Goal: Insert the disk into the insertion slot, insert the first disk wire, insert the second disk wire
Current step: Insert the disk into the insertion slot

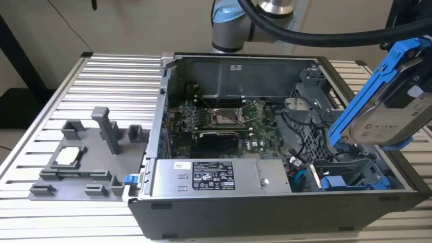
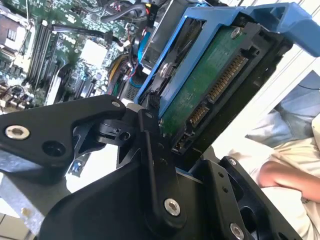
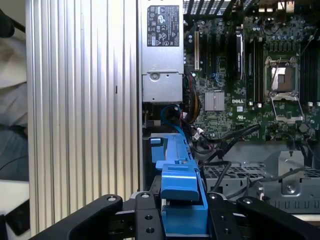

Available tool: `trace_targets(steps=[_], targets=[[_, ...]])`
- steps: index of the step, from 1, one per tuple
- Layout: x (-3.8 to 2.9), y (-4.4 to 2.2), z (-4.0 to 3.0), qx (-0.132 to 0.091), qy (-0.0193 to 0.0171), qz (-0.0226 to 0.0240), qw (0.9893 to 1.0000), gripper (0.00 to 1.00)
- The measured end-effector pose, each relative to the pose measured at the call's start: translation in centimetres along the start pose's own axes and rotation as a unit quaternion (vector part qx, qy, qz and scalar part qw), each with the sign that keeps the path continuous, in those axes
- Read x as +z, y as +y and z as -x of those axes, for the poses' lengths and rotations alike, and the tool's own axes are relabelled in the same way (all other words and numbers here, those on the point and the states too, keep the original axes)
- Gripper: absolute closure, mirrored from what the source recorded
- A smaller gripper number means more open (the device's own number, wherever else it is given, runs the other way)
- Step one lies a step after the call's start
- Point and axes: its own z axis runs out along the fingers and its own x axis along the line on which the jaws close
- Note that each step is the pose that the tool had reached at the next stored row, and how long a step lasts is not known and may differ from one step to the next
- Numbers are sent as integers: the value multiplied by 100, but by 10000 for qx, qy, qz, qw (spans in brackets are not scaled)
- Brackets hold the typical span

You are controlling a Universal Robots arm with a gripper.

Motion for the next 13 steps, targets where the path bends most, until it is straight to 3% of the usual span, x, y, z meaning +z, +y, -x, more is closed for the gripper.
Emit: trace_targets(steps=[13], targets=[[114,-4,-1,0,-1,-9,10000,67]])
